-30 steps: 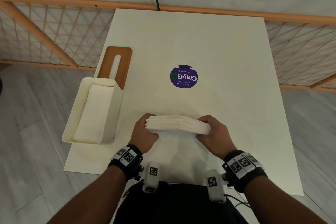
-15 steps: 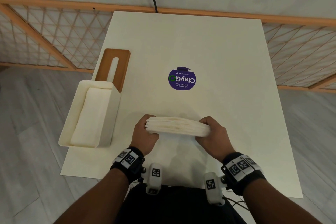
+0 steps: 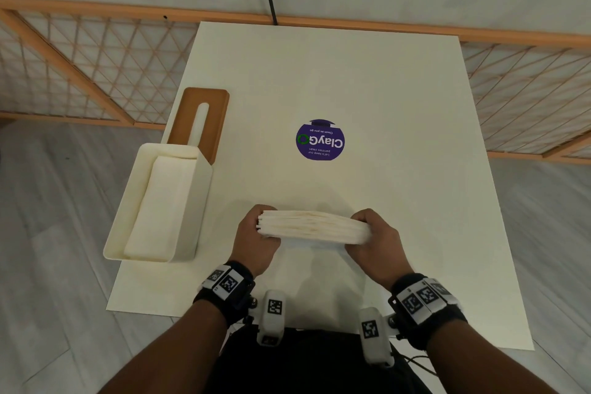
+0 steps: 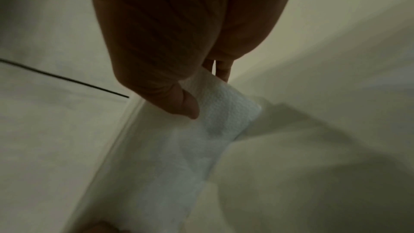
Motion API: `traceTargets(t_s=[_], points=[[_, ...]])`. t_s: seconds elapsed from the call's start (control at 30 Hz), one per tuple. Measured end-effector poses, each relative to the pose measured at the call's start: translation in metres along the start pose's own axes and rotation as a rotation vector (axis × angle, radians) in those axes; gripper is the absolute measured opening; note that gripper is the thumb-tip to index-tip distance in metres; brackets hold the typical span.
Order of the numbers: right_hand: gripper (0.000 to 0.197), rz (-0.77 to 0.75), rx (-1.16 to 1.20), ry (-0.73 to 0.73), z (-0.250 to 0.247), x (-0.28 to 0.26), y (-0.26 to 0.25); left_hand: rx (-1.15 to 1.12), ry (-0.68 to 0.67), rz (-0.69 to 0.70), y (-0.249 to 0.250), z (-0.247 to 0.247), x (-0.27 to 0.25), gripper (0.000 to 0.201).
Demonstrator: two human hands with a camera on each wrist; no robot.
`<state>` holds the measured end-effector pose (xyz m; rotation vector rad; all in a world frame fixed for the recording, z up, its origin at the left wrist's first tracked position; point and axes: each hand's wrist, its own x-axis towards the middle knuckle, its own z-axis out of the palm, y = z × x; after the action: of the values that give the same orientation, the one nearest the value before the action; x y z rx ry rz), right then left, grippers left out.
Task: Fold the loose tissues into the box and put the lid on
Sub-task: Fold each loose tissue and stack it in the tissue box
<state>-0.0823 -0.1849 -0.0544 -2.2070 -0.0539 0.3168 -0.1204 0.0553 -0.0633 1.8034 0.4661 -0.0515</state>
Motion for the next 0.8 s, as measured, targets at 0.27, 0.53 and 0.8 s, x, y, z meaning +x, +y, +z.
traceTargets(t_s=[0.27, 0.53, 0.8], points=[[0.027, -0.047, 0.029, -0.001, -0.008, 0.004, -0.009, 0.074, 0.003, -0.006, -0.003, -0.002, 0.005, 0.029], [0.051, -0.154, -0.035, -0.362, -0.08, 0.029, -0.092, -0.12, -0.494, -0.067, 0.063, -0.062, 0.008, 0.076], [0.049, -0.149, -0.114, -0.607, -0.072, 0.041, -0.142, 0.343, -0.591, 0.122, 0.098, -0.01, 0.0, 0.067]])
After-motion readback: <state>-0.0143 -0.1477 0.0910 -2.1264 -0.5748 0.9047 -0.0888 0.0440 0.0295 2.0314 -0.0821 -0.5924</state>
